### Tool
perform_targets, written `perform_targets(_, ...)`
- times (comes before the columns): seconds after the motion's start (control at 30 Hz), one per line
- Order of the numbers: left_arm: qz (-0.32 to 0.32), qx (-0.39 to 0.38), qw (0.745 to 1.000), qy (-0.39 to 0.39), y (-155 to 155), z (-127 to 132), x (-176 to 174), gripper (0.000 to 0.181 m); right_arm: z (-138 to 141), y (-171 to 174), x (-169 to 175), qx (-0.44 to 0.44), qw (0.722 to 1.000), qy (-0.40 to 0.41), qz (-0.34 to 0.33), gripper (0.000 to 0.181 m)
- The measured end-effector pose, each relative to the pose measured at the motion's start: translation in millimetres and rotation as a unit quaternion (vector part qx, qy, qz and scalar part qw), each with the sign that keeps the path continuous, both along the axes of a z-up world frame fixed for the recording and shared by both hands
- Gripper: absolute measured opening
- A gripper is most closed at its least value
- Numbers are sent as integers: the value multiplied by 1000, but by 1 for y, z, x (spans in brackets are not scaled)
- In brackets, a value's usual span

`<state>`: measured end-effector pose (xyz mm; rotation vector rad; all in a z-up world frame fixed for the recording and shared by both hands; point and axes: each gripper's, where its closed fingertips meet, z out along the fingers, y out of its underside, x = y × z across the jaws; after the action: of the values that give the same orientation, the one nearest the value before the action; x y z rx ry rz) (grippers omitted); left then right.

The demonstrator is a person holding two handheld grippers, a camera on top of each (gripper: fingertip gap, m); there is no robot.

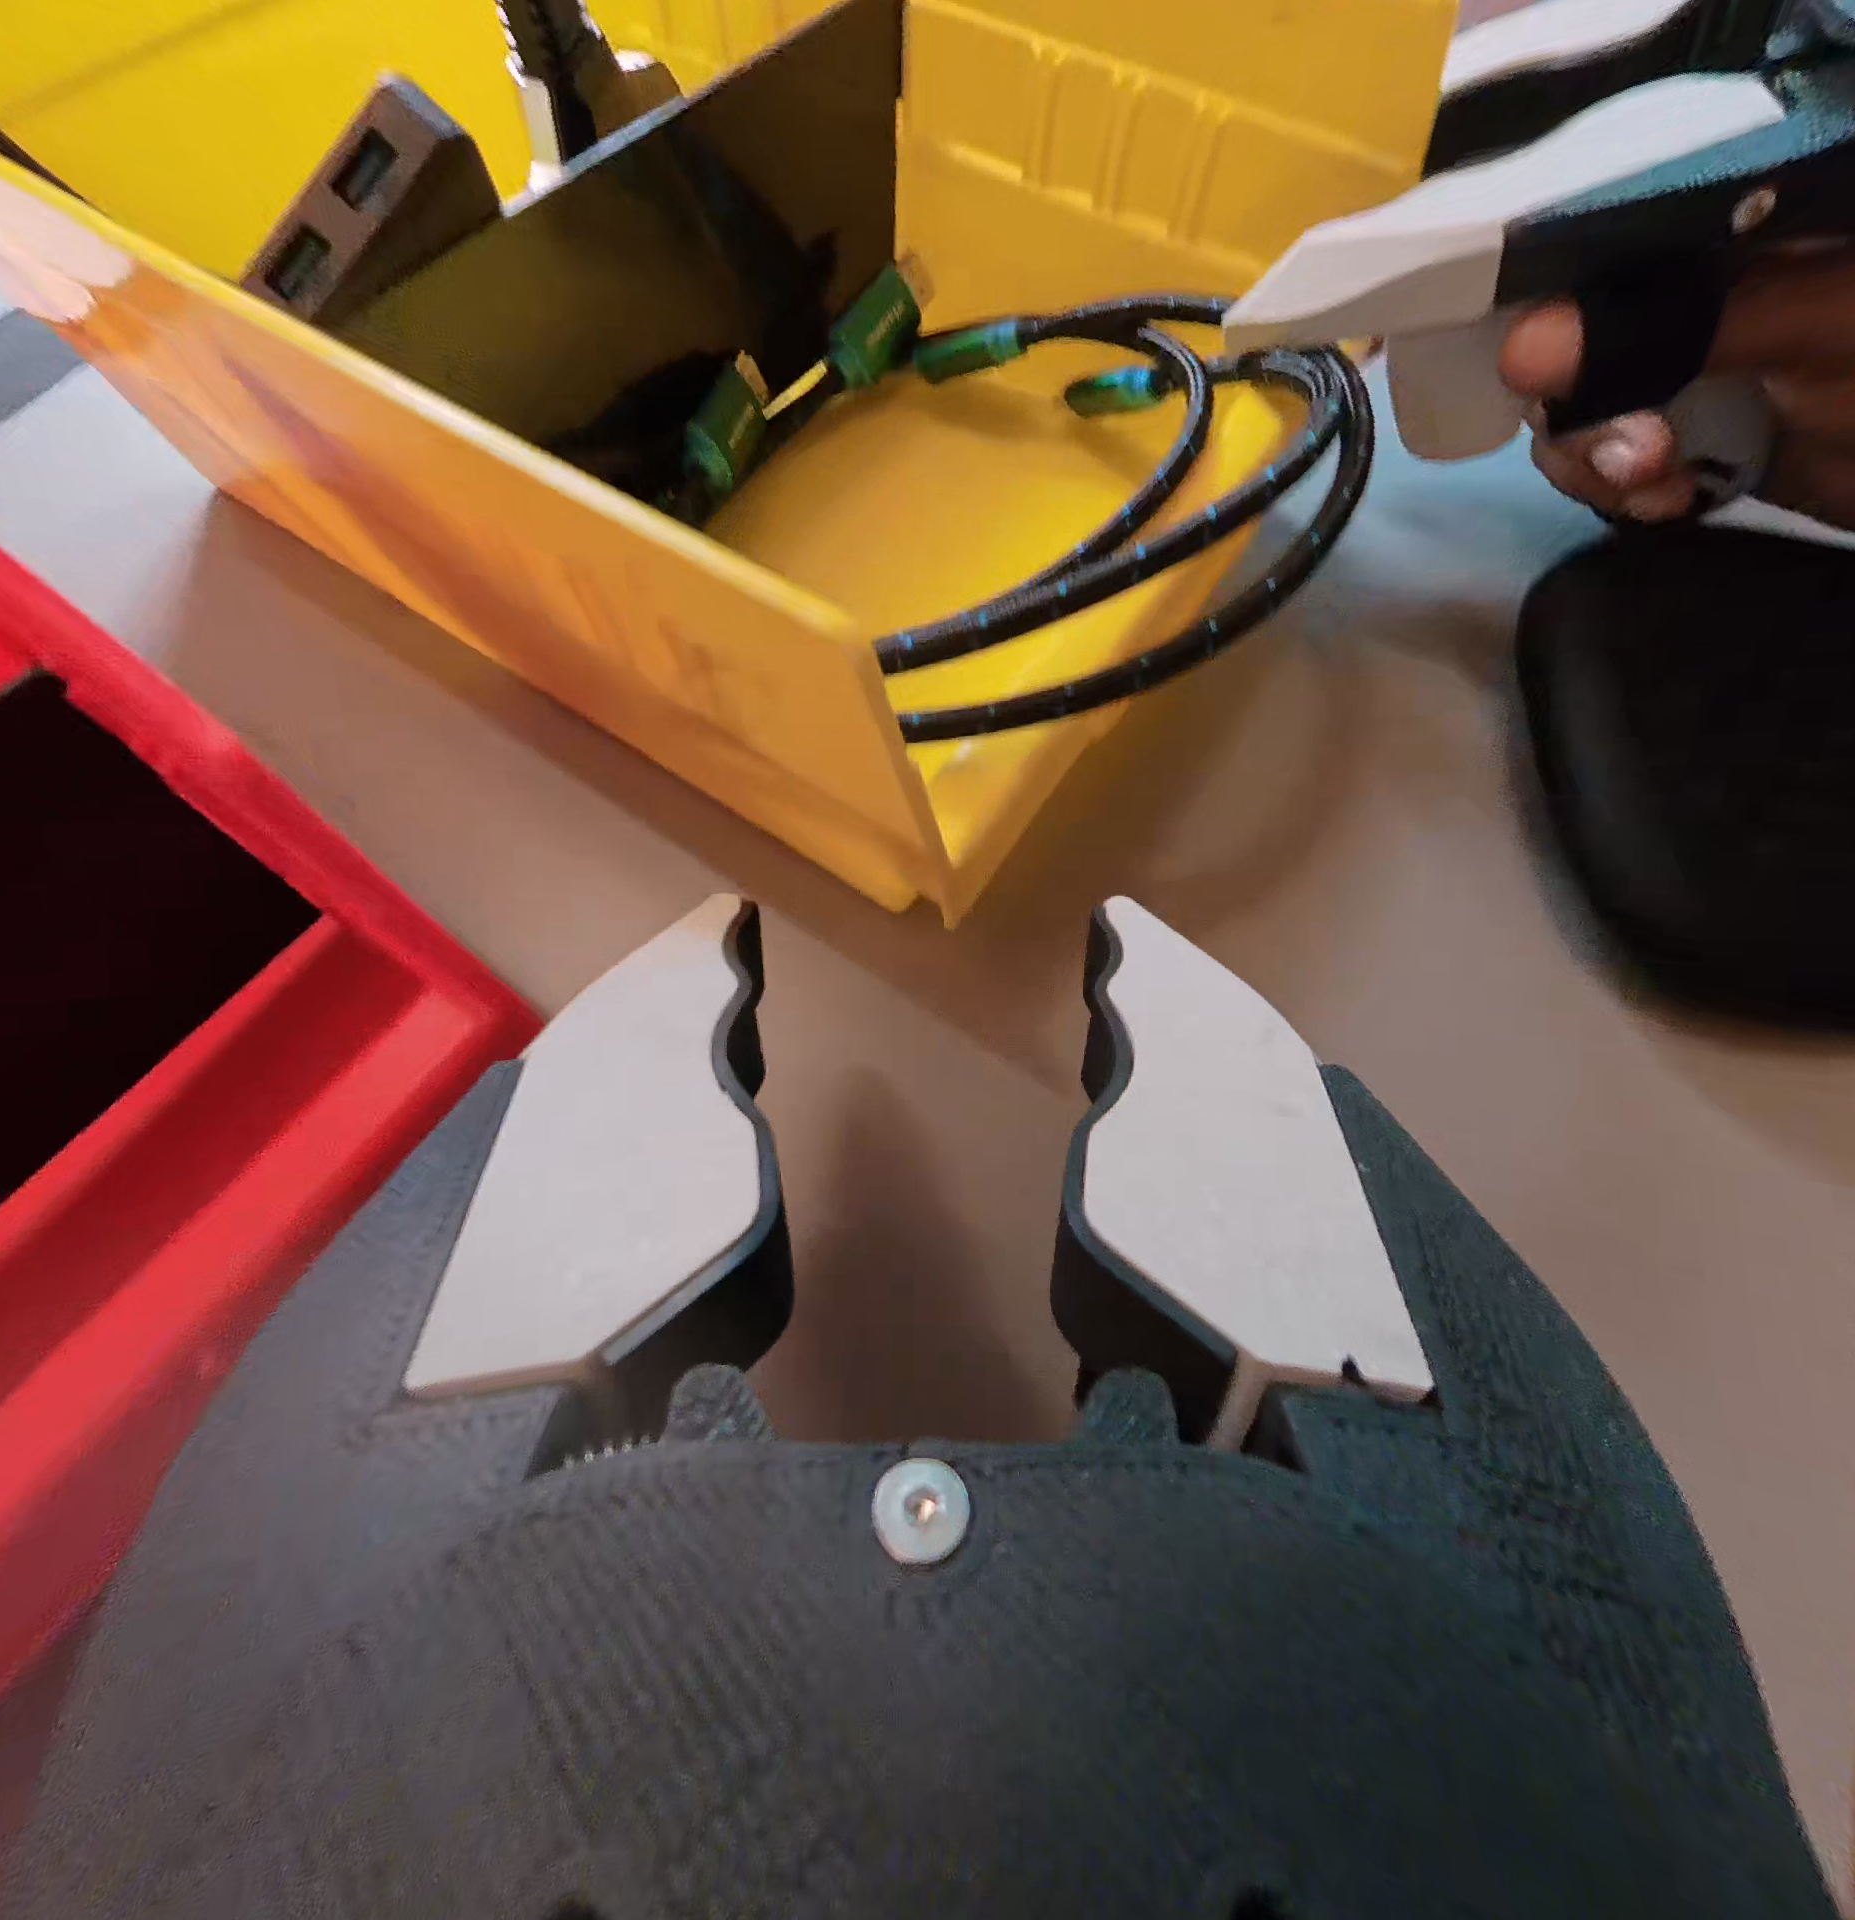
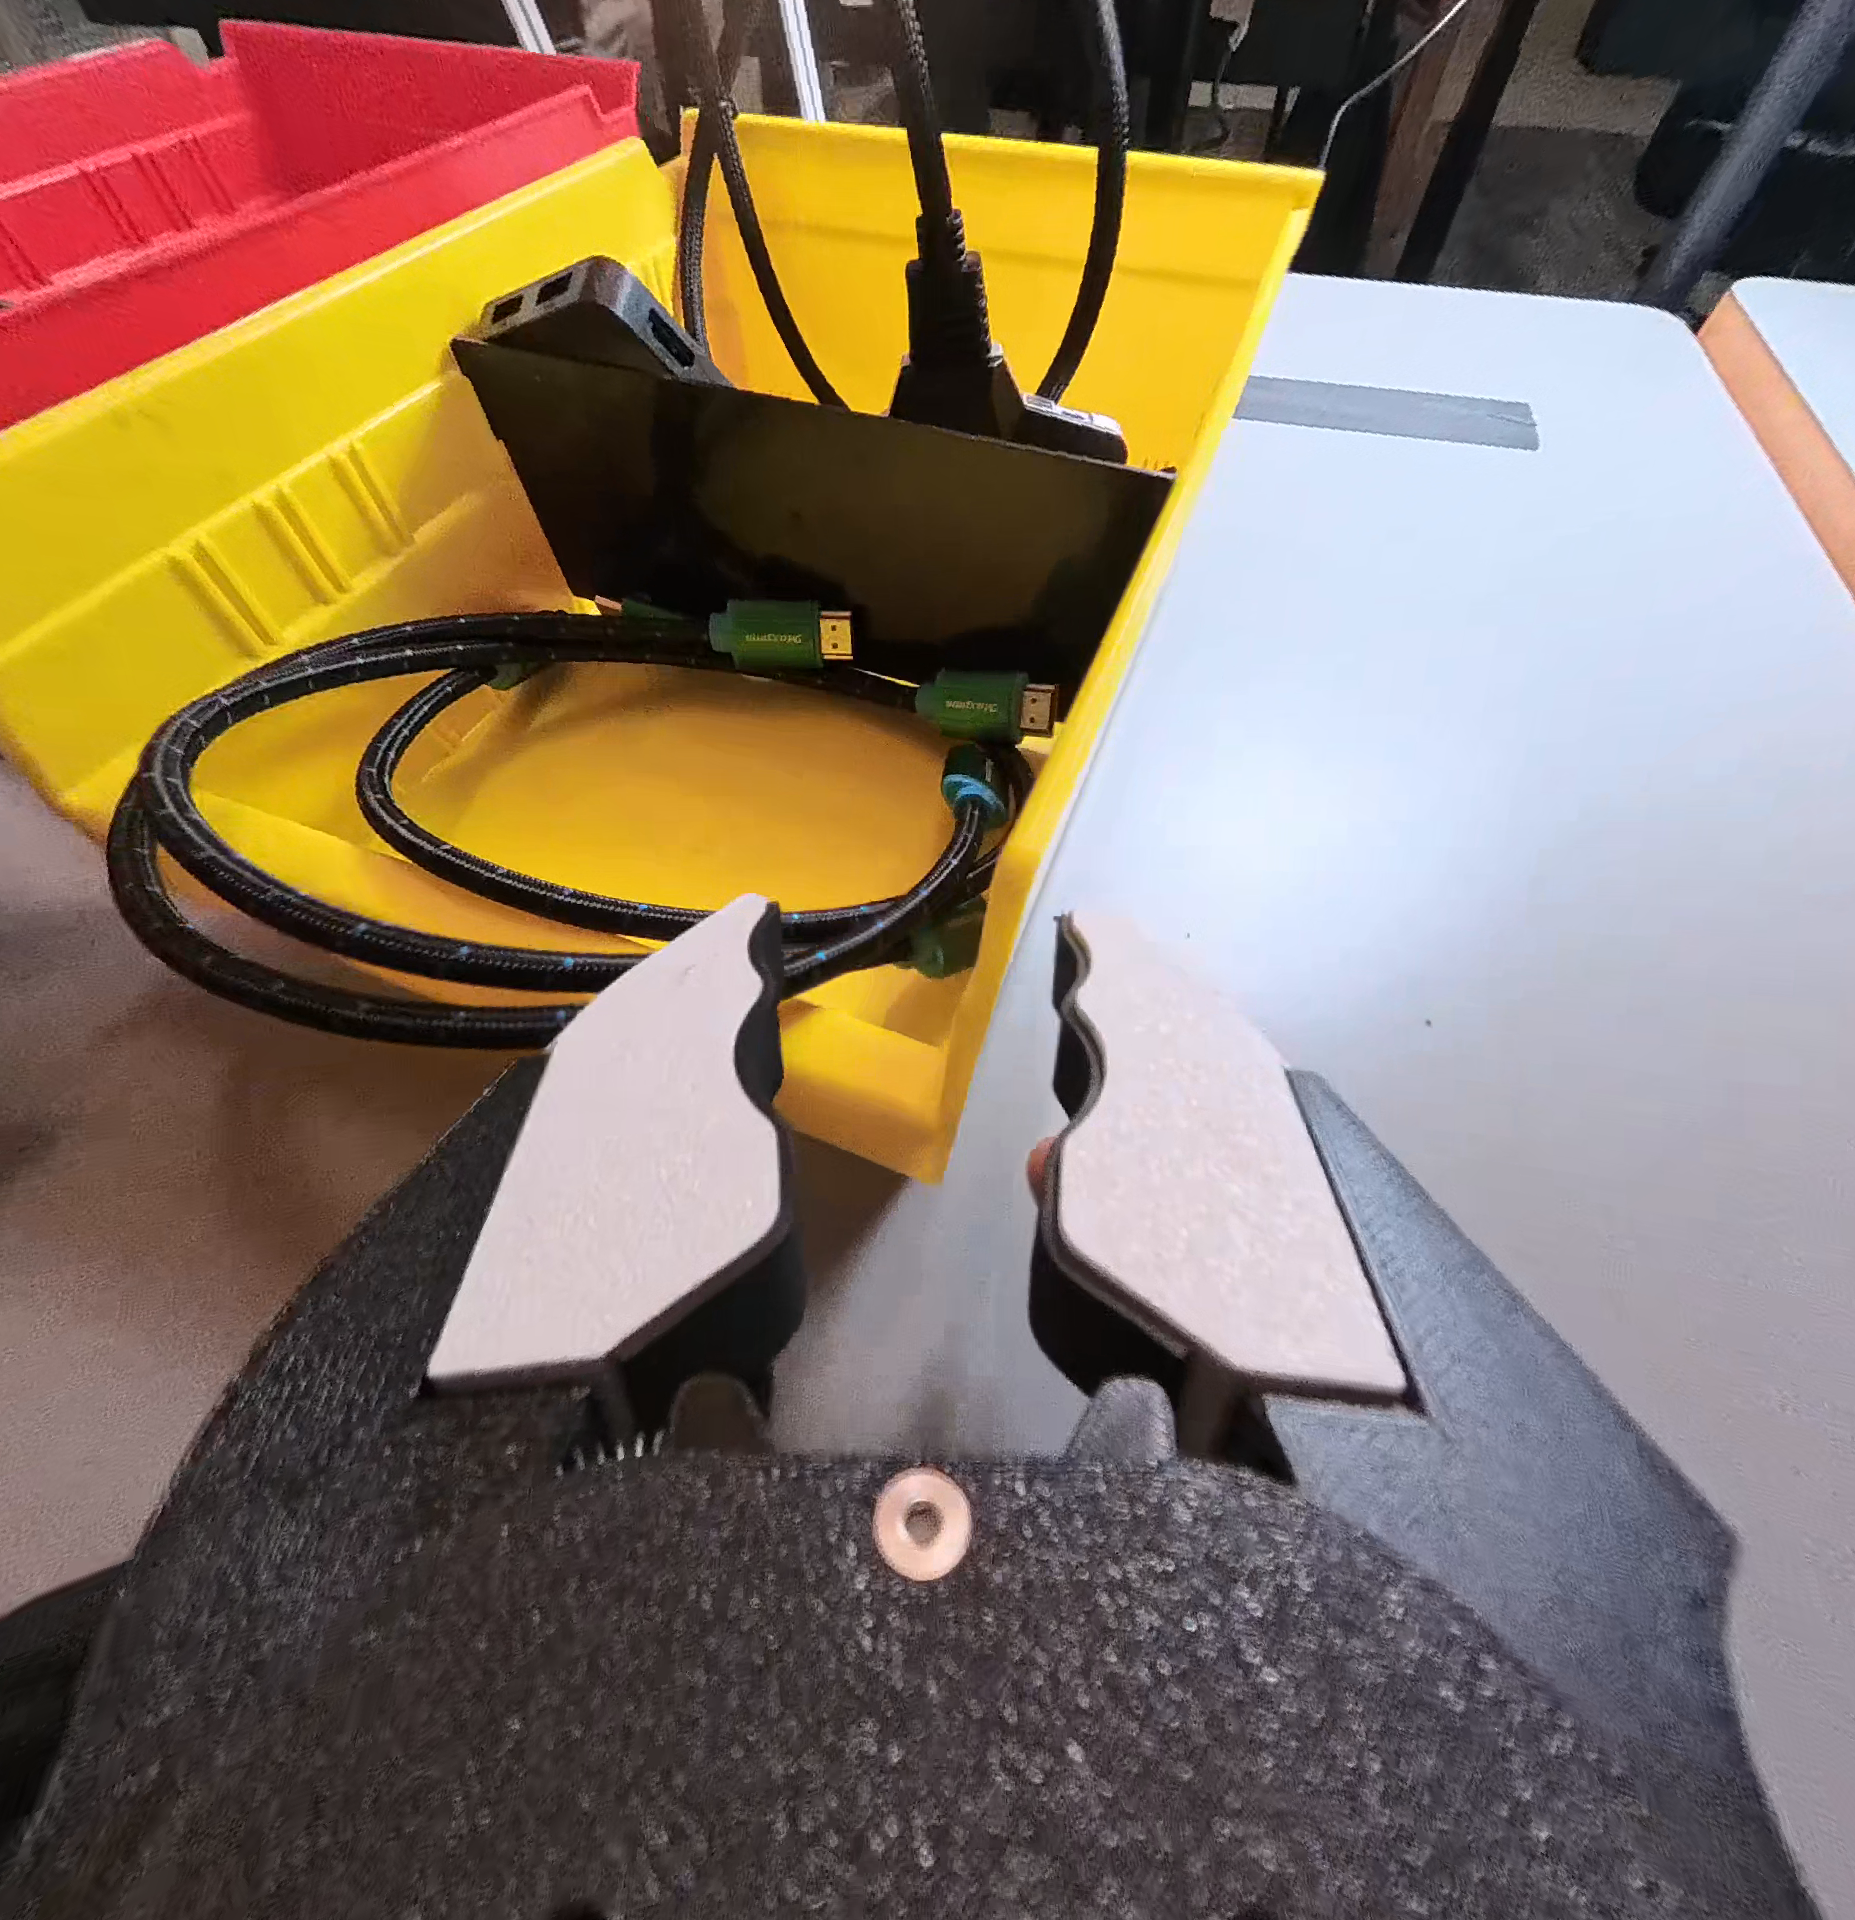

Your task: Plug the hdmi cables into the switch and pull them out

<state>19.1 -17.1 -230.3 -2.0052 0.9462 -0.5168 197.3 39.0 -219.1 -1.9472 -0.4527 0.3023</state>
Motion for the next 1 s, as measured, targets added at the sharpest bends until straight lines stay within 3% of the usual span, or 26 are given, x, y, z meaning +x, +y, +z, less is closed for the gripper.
perform_targets(0.03, 10, 9, 1000, -4, 5, 2, 4, 58, 0, 1, -1, -4, 1000, -3, 3, 49)
perform_targets(0.2, 56, 48, 997, -4, 27, 8, 19, 45, 3, 15, -3, -15, 999, -42, 1, 40)
perform_targets(0.47, 192, 82, 976, -53, 62, 7, 16, 29, 0, 31, 5, -31, 997, -76, 15, 25)
perform_targets(0.63, 188, 101, 976, -50, 70, 10, 17, 23, 2, 37, 11, -25, 999, -40, -6, 16)
perform_targets(0.8, 183, 122, 975, -44, 68, 14, 15, 20, 6, 30, 11, -15, 998, -57, -11, 12)
perform_targets(1.0, 167, 142, 973, -66, 58, 36, 14, 16, 29, 7, 11, 16, 997, -73, -21, 12)
